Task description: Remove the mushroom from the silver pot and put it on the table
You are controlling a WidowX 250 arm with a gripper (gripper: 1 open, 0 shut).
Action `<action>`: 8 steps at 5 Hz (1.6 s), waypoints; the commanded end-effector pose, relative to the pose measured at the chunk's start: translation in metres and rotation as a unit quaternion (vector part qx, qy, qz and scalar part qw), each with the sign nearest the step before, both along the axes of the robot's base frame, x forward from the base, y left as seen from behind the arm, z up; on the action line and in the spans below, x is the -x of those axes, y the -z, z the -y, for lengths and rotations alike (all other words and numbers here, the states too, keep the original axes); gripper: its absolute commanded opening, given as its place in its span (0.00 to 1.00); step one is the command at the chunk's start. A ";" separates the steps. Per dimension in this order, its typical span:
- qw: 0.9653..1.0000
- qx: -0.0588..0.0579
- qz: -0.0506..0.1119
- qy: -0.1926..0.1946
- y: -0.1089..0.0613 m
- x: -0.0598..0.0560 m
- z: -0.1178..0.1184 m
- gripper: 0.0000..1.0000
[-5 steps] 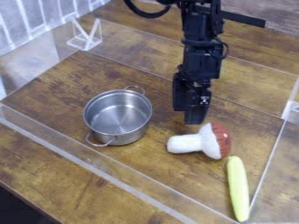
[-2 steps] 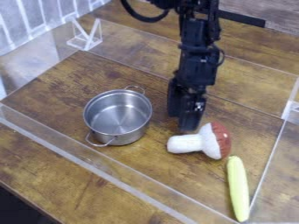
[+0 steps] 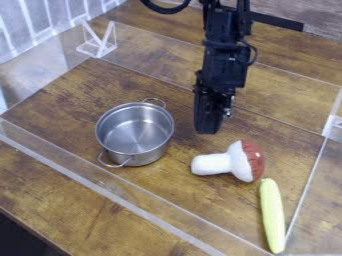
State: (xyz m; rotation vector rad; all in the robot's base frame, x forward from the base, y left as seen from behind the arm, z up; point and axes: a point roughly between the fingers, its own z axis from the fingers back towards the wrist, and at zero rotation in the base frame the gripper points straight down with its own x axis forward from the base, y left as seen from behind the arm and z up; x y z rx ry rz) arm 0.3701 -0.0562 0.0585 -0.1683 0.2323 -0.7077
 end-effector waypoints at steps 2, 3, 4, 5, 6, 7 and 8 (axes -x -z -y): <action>0.992 -0.034 0.091 -0.084 -0.106 -0.013 -0.005 1.00; 0.979 -0.086 0.112 -0.148 -0.120 -0.004 -0.033 1.00; 0.979 -0.084 0.139 -0.127 -0.113 -0.007 -0.033 1.00; 0.974 -0.088 0.161 -0.132 -0.110 -0.005 -0.033 1.00; 0.971 -0.091 0.172 -0.141 -0.107 -0.001 -0.036 1.00; 0.967 -0.091 0.190 -0.142 -0.100 0.006 -0.035 1.00; 0.964 -0.089 0.207 -0.142 -0.091 0.010 -0.034 1.00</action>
